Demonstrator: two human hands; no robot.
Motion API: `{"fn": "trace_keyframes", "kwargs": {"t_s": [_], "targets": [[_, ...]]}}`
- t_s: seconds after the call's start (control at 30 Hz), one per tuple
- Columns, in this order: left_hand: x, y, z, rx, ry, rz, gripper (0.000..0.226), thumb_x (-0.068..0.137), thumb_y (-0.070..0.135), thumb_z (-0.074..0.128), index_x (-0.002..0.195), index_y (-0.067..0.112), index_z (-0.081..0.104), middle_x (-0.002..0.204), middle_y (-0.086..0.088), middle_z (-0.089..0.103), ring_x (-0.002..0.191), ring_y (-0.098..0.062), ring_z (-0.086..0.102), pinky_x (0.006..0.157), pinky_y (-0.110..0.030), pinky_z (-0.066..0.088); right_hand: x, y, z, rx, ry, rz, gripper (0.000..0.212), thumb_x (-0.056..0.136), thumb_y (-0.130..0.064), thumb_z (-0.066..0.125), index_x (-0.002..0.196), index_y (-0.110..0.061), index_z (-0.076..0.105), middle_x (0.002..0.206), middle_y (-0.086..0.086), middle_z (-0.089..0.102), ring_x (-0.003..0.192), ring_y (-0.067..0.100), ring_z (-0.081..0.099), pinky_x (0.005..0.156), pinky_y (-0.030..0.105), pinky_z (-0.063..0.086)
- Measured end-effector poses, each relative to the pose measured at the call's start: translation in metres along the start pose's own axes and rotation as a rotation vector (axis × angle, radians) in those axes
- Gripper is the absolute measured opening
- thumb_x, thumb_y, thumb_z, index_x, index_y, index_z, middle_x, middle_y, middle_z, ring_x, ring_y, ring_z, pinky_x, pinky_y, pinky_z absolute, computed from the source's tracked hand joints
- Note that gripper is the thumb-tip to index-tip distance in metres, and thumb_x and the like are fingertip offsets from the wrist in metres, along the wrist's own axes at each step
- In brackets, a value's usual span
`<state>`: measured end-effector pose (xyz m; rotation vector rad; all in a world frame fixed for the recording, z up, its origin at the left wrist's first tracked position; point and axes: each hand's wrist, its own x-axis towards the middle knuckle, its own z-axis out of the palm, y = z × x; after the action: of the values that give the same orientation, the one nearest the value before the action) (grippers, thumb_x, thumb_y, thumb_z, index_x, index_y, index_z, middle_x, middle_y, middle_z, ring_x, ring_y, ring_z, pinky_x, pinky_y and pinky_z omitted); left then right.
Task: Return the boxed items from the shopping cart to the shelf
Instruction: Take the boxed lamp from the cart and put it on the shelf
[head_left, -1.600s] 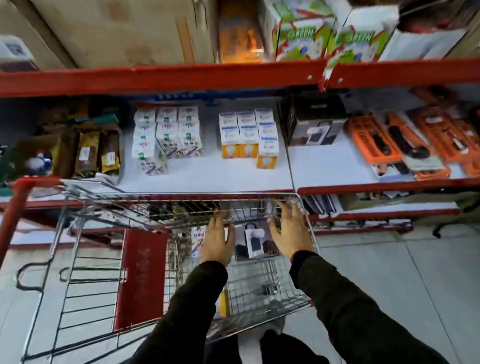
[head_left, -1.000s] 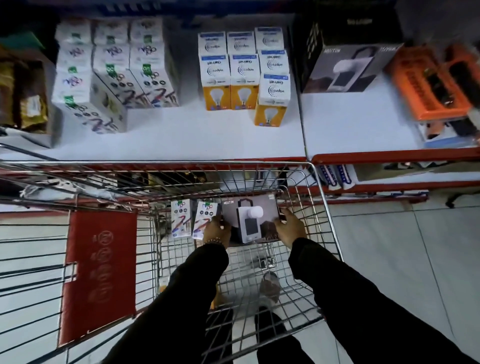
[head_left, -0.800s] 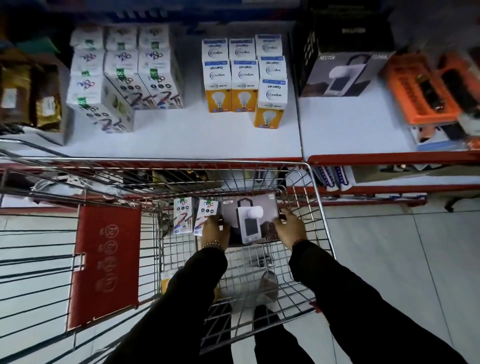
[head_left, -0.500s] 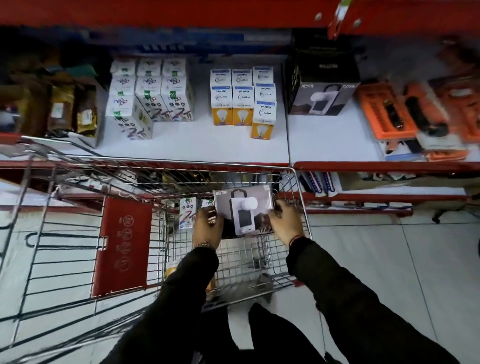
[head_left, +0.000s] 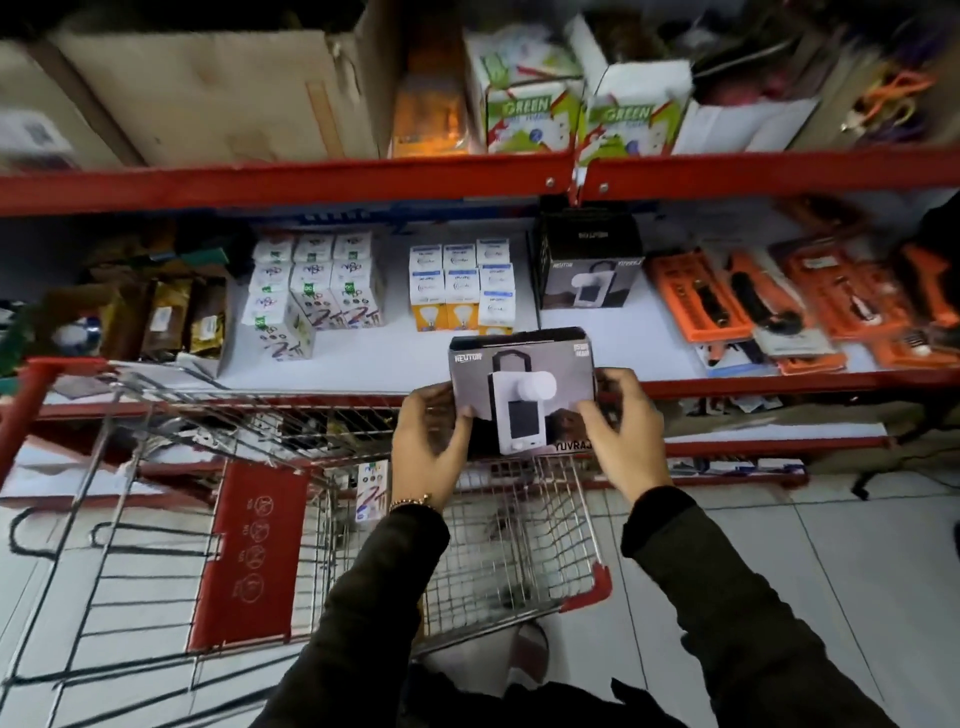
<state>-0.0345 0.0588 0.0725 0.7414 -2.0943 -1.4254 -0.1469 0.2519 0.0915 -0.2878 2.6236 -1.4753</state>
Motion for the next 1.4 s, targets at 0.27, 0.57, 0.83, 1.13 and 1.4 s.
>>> {"fn": "trace_keyframes", "kwargs": {"t_s": [0.27,0.57,0.83,1.13,1.4], "targets": [[0.048,0.033,0.075,0.227,-0.208,0.147,0.054,0.086,0.045,0.062,0.137,0.033,0.05,0.13,0.012,0.061,0.108,-0.005,0.065,0.089,-0.025,0.056,0.054,0.034,-0.063,-0.057,0.109,-0.083,0.039,0.086,-0.019,0.073,0.121,-0.019,0.057,0.114,-0.011,0.063,0.103,-0.001,0.055,0.087,0.001,0.036],[0.097,0.016,0.159,0.297,-0.23,-0.055,0.04,0.088,0.013,0.067,0.125,0.019,0.054,0.119,-0.002,0.07,0.086,-0.022,0.074,0.075,-0.021,0.052,0.132,0.082,-0.051,-0.166,0.109,0.065,0.039,0.087,-0.007,0.072,0.124,-0.012,0.06,0.124,0.01,0.066,0.11,0.029,0.066,0.099,0.04,0.053],[0.122,-0.003,0.199,0.38,-0.177,-0.092,0.037,0.088,0.004,0.061,0.122,0.013,0.048,0.12,-0.012,0.064,0.103,-0.033,0.068,0.087,-0.042,0.058,0.173,0.105,-0.028,-0.223,0.157,0.178,0.036,0.088,-0.01,0.071,0.122,-0.017,0.061,0.115,0.008,0.07,0.096,0.028,0.071,0.094,0.038,0.055],[0.116,-0.014,0.198,0.28,-0.223,-0.112,0.041,0.091,0.01,0.059,0.13,0.015,0.047,0.126,-0.009,0.065,0.105,-0.03,0.07,0.088,-0.043,0.059,0.167,0.116,-0.025,-0.023,0.114,0.183,0.048,0.093,-0.003,0.062,0.138,-0.015,0.053,0.126,0.004,0.066,0.101,0.02,0.068,0.095,0.032,0.054],[0.068,-0.028,0.139,0.167,-0.233,0.014,0.035,0.094,0.017,0.056,0.129,0.016,0.055,0.125,0.001,0.061,0.107,-0.019,0.063,0.09,-0.037,0.057,0.088,0.092,0.013,-0.017,0.186,0.064,0.032,0.09,-0.009,0.067,0.121,-0.014,0.061,0.109,-0.002,0.059,0.101,0.012,0.055,0.082,-0.007,0.034]]}}
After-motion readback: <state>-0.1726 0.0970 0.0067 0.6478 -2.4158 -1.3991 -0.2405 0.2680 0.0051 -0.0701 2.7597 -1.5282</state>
